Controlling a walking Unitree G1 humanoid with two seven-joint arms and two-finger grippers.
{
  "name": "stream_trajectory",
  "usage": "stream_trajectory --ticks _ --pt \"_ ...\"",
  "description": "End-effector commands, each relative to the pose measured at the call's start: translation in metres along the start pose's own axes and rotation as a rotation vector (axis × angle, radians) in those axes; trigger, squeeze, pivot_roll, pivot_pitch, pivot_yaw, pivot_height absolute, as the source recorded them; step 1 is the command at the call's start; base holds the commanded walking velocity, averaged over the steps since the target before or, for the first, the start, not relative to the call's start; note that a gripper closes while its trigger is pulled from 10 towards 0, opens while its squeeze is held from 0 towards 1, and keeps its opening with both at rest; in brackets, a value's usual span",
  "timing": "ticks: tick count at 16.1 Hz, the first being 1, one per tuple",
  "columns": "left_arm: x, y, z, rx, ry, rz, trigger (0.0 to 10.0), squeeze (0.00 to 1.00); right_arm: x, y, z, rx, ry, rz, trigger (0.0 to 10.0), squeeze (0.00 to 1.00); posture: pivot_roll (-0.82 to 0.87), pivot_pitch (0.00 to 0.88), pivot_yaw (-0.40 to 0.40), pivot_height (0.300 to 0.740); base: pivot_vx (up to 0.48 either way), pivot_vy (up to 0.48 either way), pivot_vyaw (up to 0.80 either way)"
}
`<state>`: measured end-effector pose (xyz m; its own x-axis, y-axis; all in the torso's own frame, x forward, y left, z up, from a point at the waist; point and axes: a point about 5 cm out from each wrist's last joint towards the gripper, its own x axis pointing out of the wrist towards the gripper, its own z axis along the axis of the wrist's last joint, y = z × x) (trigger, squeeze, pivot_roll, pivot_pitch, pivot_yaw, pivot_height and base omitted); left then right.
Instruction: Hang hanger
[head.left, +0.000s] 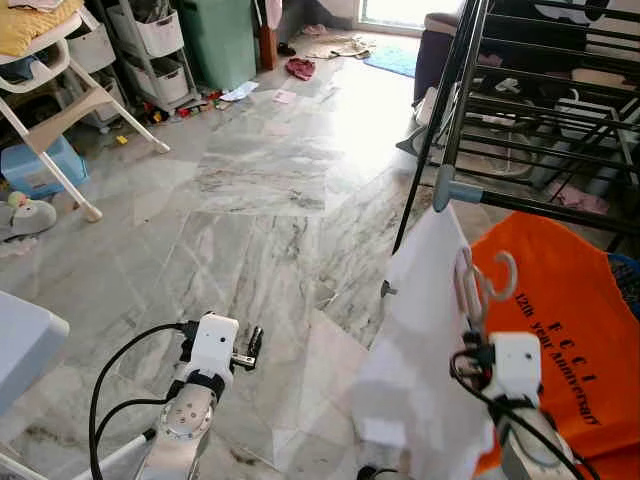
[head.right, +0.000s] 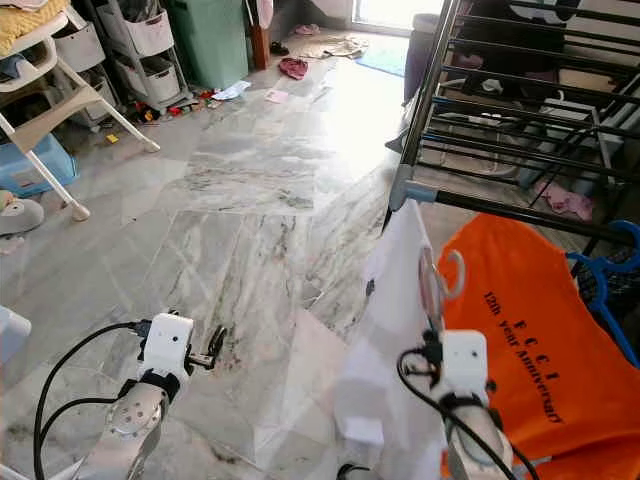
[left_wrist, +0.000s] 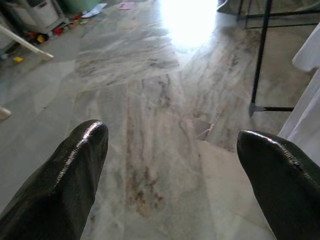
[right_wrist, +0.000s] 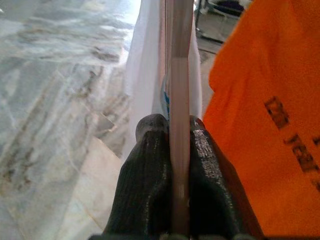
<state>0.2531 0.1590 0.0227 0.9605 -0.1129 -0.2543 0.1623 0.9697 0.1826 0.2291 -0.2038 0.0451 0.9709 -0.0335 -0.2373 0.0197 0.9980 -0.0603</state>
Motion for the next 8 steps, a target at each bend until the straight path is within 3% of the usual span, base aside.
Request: stream_trajectory --ticks 1,2,8 --pt "-0.0009 0.0032 -0.0050 0.011 0.019 0.020 10.0 0.00 0.0026 0.0034 0.0132 0.020 -0.062 0.018 10.0 0.00 -0.01 0.102 -0.007 0.740 0.000 0.000 0.00" --pt "-0.0008 0.0033 -0.0054 0.014 0.023 0.023 10.0 0.00 0.0032 0.0041 0.0139 0.020 -0.063 0.021 10.0 0.00 -0.01 0.103 -0.007 0.740 0.000 0.000 0.00" --pt "0.0004 0.0044 -0.0075 0.029 0.033 0.039 10.0 0.00 0.0080 0.0056 0.0145 0.021 -0.060 0.030 10.0 0.00 0.00 0.094 -0.007 0.740 -0.272 0.000 0.00"
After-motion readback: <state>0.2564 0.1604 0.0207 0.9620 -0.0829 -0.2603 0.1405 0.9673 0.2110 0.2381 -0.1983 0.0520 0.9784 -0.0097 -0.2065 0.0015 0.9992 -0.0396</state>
